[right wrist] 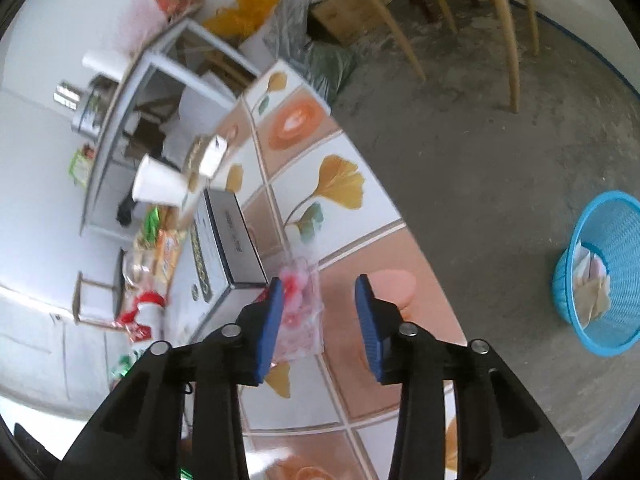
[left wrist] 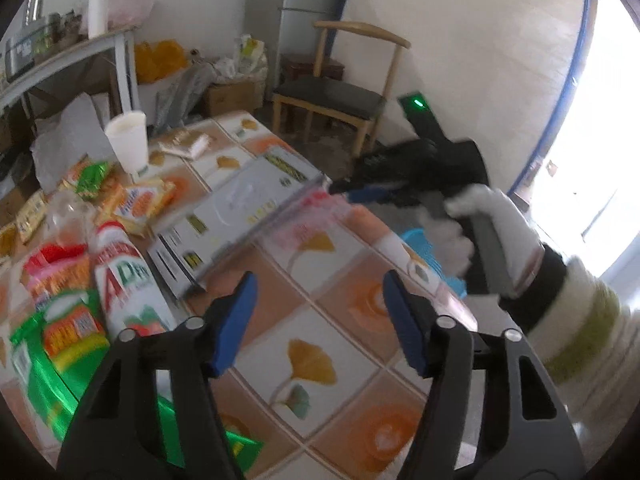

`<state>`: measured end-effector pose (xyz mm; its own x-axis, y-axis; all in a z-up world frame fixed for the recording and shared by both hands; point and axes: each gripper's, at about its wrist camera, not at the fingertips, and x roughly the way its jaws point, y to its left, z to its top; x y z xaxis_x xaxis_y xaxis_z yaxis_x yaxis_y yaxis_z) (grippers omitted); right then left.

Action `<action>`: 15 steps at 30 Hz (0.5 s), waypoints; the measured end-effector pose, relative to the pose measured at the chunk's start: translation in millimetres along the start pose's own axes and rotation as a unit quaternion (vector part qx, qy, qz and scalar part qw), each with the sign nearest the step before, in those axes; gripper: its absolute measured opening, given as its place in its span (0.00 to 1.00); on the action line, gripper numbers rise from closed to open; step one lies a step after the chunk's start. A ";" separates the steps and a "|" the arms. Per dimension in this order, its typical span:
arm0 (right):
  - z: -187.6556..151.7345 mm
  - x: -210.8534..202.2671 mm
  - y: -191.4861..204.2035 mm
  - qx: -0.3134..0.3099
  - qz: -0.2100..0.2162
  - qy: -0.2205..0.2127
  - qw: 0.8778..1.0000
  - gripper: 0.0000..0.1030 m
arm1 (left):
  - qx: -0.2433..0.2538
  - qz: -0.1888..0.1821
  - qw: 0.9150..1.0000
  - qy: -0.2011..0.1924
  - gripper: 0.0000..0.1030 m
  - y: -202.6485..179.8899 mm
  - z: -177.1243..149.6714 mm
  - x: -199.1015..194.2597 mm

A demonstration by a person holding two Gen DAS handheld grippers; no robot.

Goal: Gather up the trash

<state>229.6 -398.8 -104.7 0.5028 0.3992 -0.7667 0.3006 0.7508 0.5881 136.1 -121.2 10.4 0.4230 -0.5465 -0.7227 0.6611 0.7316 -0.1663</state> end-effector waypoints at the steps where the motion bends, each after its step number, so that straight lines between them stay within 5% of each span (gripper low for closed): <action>1: -0.9 2.9 1.6 -0.005 -0.002 0.006 1.000 0.22 | -0.001 -0.005 1.000 0.003 0.53 -0.3 -3.3 1.0; 2: -2.3 5.3 2.5 -0.007 -0.002 0.010 1.000 0.11 | -0.004 -0.010 1.000 0.005 0.50 0.2 -7.4 1.8; 5: -8.9 4.6 4.4 -0.009 -0.001 0.014 1.000 0.07 | -0.011 -0.021 1.000 0.011 0.44 0.9 -14.1 3.3; 15: -64.3 -31.8 -6.3 0.031 -0.004 0.010 0.999 0.06 | -0.034 -0.029 0.999 0.010 0.35 8.7 -30.4 1.6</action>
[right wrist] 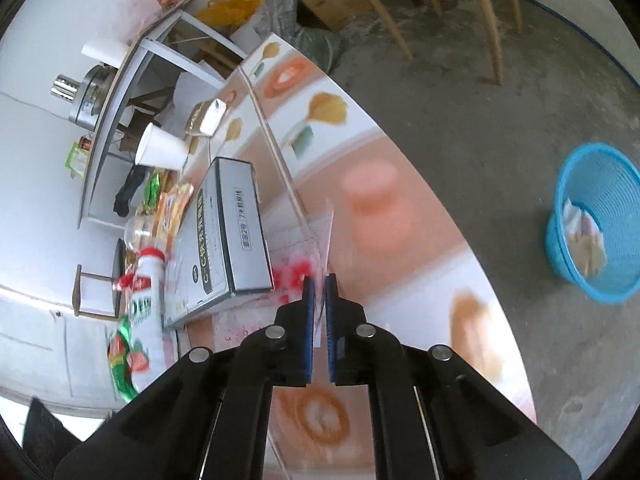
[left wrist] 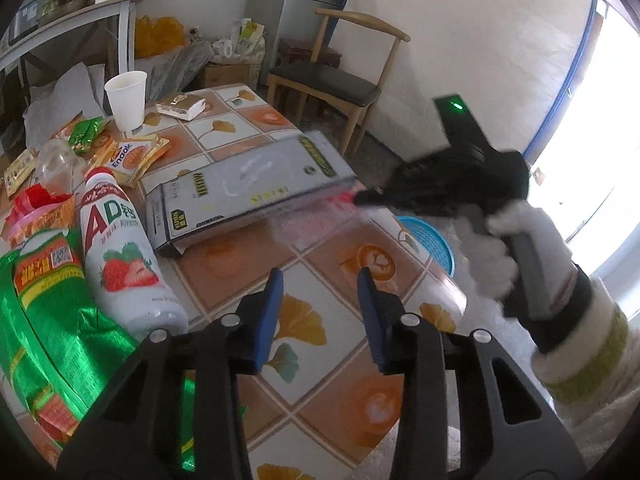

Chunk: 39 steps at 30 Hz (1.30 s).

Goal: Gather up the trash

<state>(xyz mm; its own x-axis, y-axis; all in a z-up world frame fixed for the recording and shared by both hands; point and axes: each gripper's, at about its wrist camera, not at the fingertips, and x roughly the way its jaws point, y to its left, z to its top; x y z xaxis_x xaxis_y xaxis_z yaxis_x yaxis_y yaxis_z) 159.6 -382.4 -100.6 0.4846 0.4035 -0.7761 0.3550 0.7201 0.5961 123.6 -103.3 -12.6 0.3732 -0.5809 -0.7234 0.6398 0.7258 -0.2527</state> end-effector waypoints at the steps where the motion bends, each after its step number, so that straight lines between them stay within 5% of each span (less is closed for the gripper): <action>1: -9.5 -5.3 -3.5 0.008 0.001 0.000 1.000 0.06 | 0.001 0.000 1.000 0.002 0.33 -0.6 -1.0 0.8; 14: -86.3 -56.2 -21.0 0.029 -0.002 0.002 1.000 0.06 | 0.041 -0.011 0.998 0.046 0.32 -25.9 -6.2 42.1; 20: -110.5 -70.8 -35.1 0.030 -0.027 0.002 0.999 0.06 | 0.036 0.007 0.999 0.030 0.32 -27.4 5.4 54.0; 29: -144.4 -65.5 -44.8 0.054 0.016 0.036 0.998 0.06 | 0.006 0.022 1.000 0.005 0.32 -21.5 6.7 43.4; 35: -136.8 -75.3 -48.9 0.060 0.011 -0.010 0.998 0.06 | 0.032 -0.019 0.999 0.022 0.32 -32.3 -20.2 15.7; 39: -126.1 -86.3 -41.3 0.040 -0.050 -0.070 0.995 0.05 | 0.044 -0.030 0.998 0.040 0.33 -39.0 -36.0 11.4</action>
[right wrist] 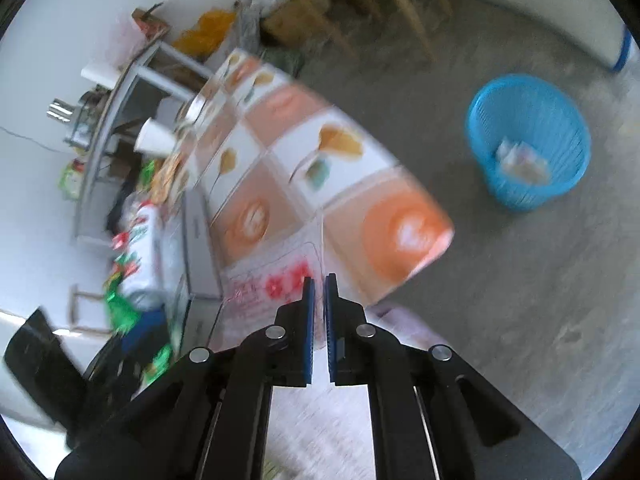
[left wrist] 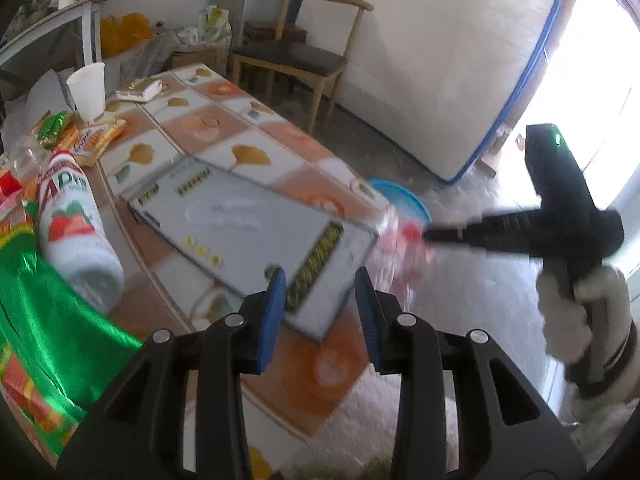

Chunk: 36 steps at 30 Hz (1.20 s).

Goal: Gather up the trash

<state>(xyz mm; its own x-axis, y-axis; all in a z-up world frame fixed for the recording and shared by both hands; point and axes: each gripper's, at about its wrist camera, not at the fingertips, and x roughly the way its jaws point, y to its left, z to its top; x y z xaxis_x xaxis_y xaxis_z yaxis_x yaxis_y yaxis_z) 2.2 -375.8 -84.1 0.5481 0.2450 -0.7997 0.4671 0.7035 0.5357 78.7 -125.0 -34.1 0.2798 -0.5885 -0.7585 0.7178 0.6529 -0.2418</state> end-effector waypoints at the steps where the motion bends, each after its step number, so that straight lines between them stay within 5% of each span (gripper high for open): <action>1: 2.5 -5.8 1.2 -0.008 -0.018 -0.021 1.000 0.05 | -0.001 -0.004 1.000 0.001 0.33 -1.2 -1.4 -0.2; 9: 27.6 -53.7 -18.1 0.030 -0.055 -0.154 0.986 0.05 | 0.003 -0.027 0.999 -0.023 0.33 -13.5 14.4 1.3; 13: 44.0 -46.0 -27.9 0.075 -0.002 -0.183 0.980 0.05 | -0.014 -0.045 0.999 -0.025 0.32 -13.5 27.0 10.6; 19: 24.9 8.9 -10.0 0.060 0.028 -0.101 0.993 0.06 | -0.023 -0.033 0.999 -0.028 0.32 -10.9 36.6 22.3; 27: -19.2 14.4 3.9 -0.022 0.037 -0.009 0.999 0.11 | 0.002 -0.005 1.000 0.004 0.28 -14.7 45.6 51.4; 31: -15.2 -7.0 -4.1 -0.040 0.049 -0.013 0.998 0.40 | -0.007 -0.004 1.000 0.023 0.28 -8.2 41.9 60.4; 36: 5.3 -21.3 -10.9 -0.053 0.074 -0.024 0.996 0.46 | -0.016 -0.003 1.000 0.026 0.28 -0.8 36.5 58.9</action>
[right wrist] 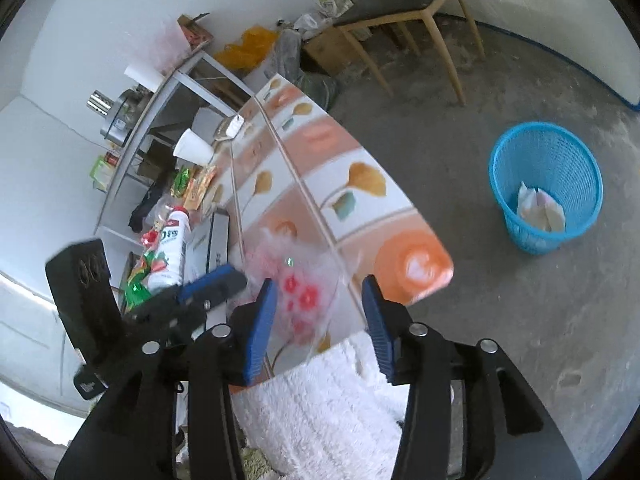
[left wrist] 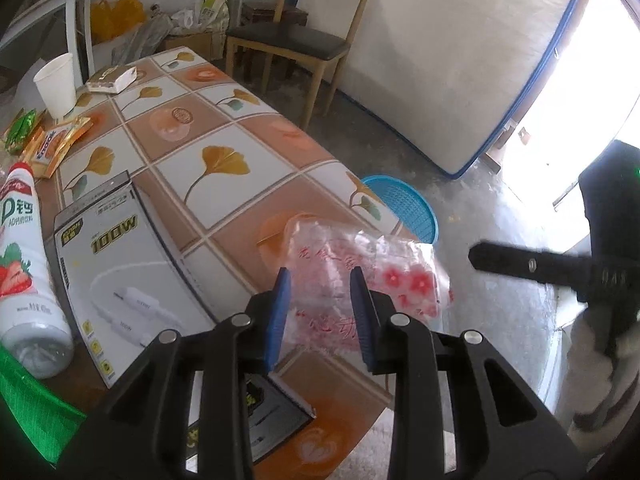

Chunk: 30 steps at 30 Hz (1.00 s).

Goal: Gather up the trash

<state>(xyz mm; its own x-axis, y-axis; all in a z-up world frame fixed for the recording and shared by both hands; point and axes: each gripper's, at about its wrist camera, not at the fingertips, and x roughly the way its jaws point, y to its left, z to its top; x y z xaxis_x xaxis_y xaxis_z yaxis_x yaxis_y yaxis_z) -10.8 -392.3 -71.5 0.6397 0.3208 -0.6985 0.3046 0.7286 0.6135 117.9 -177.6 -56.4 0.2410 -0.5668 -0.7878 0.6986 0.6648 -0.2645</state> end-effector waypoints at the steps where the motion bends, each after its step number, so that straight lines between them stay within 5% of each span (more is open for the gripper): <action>1: 5.1 4.8 0.3 -0.002 0.002 0.009 1.000 0.47 | -0.004 -0.002 1.000 -0.001 0.28 1.0 -0.6 -1.8; 6: 9.3 40.8 -1.3 0.029 0.003 0.074 0.997 0.47 | -0.010 0.000 1.000 -0.016 0.28 5.3 -8.9 -21.7; 9: 1.9 41.7 10.0 0.002 -0.024 0.065 0.998 0.46 | -0.007 -0.001 0.999 -0.032 0.28 7.4 -19.8 -43.7; 17: -3.6 46.6 30.5 -0.062 -0.121 0.053 0.989 0.23 | -0.032 0.055 0.995 -0.079 0.28 41.6 -34.8 -102.8; 28: -2.7 50.1 42.9 -0.076 -0.131 0.036 0.988 0.08 | -0.101 0.102 0.982 -0.121 0.34 114.8 -0.4 -158.4; 30: 1.6 47.7 42.3 -0.070 -0.132 0.026 0.988 0.08 | -0.096 0.105 0.983 -0.117 0.43 125.4 16.3 -164.2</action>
<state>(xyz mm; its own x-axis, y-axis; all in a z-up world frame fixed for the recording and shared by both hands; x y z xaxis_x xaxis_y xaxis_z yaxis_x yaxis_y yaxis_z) 33.7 -347.1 -78.2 0.5128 0.1364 -0.8476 0.3523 0.8669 0.3527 176.9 -9.1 48.8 0.5307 -0.4889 -0.6923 0.4826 0.8458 -0.2274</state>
